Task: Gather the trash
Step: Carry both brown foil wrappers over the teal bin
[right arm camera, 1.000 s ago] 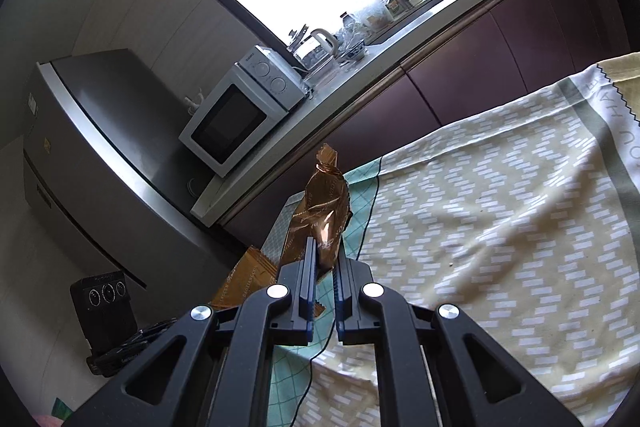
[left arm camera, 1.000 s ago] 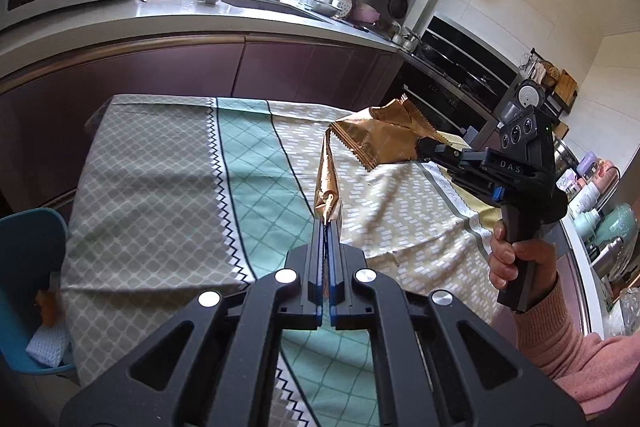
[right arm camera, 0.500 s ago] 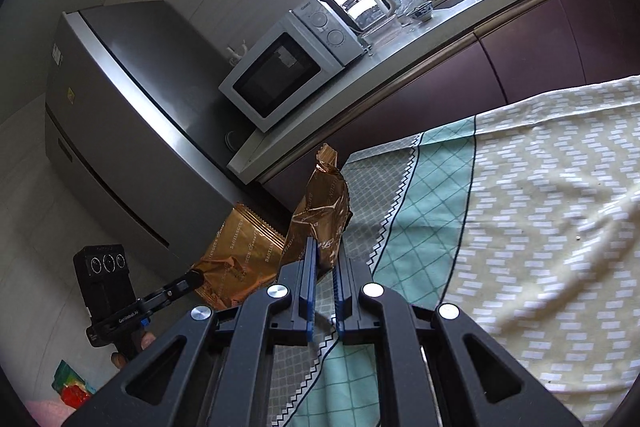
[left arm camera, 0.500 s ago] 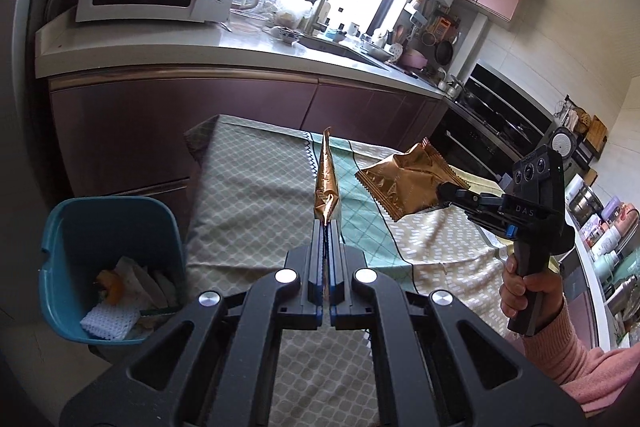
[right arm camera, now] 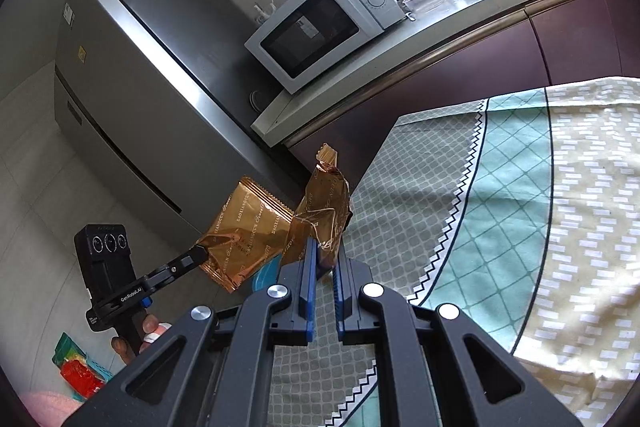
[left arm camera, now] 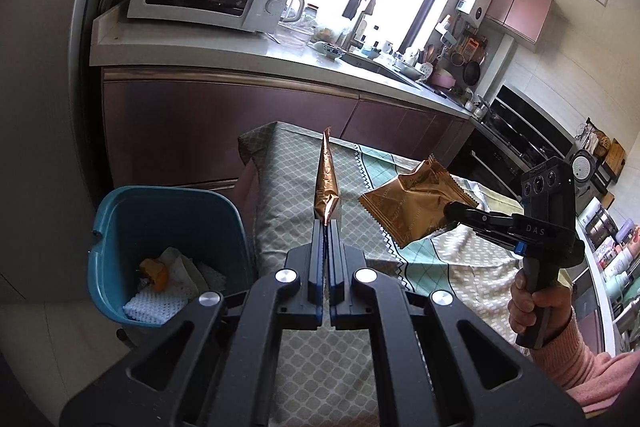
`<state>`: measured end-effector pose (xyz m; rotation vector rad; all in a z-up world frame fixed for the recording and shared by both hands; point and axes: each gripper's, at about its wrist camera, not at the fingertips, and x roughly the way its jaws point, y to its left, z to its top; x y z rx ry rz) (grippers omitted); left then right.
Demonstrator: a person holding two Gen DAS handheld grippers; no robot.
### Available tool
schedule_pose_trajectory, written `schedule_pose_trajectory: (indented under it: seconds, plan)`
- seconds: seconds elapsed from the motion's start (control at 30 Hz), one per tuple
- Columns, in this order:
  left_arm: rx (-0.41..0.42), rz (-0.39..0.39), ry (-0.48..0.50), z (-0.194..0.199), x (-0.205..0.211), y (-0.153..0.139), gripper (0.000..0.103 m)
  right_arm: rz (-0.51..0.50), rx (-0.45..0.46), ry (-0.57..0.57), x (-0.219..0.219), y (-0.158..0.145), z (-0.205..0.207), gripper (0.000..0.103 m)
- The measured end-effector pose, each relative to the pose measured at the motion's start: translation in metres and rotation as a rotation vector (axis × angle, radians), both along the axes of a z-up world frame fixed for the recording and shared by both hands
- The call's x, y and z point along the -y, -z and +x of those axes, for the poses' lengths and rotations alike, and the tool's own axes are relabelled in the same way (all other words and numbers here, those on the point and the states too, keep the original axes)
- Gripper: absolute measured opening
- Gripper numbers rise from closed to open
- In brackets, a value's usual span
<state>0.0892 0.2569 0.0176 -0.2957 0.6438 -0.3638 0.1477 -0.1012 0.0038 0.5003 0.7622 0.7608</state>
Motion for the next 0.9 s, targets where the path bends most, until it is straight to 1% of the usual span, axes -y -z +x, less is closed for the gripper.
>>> schedule_pose_trajectory:
  seconds: [0.37, 0.9]
  plan:
    - [-0.013, 0.005, -0.048, -0.010, -0.020, 0.003, 0.002, -0.014, -0.005, -0.051, -0.033, 0.001, 0.002, 0.007]
    - [-0.040, 0.008, -0.095, -0.015, -0.035, 0.011, 0.002, -0.029, -0.018, -0.094, -0.061, 0.001, 0.003, 0.007]
